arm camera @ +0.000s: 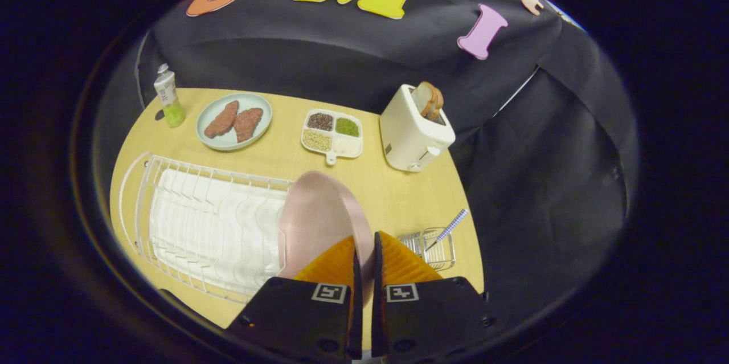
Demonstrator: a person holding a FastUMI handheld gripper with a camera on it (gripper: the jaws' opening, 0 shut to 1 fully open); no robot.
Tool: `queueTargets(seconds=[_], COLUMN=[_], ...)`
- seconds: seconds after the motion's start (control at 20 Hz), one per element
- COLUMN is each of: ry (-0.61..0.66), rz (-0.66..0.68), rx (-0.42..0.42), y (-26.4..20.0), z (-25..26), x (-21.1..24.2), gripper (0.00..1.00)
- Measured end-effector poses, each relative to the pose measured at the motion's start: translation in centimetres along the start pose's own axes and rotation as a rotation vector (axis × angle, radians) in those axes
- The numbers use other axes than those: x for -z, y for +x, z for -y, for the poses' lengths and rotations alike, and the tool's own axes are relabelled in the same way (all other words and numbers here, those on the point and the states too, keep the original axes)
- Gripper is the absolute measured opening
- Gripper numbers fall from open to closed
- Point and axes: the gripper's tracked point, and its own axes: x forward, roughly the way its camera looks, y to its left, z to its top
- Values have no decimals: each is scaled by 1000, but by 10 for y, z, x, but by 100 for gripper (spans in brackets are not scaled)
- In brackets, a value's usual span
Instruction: Take the plate from the dish rack, then take the spoon from the basket and place it into the plate.
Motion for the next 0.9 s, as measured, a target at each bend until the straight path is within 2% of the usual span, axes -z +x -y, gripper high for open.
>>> queueTargets(seconds=[0.15, 0.3, 0.55, 0.9], ry=[-10, 23, 107, 187], rz=[79, 134, 226, 275], rx=[97, 75, -127, -425], y=[-13, -36, -76, -105], z=[4, 5, 16, 18], x=[-6, -4, 31, 141], gripper=[11, 11, 11, 11])
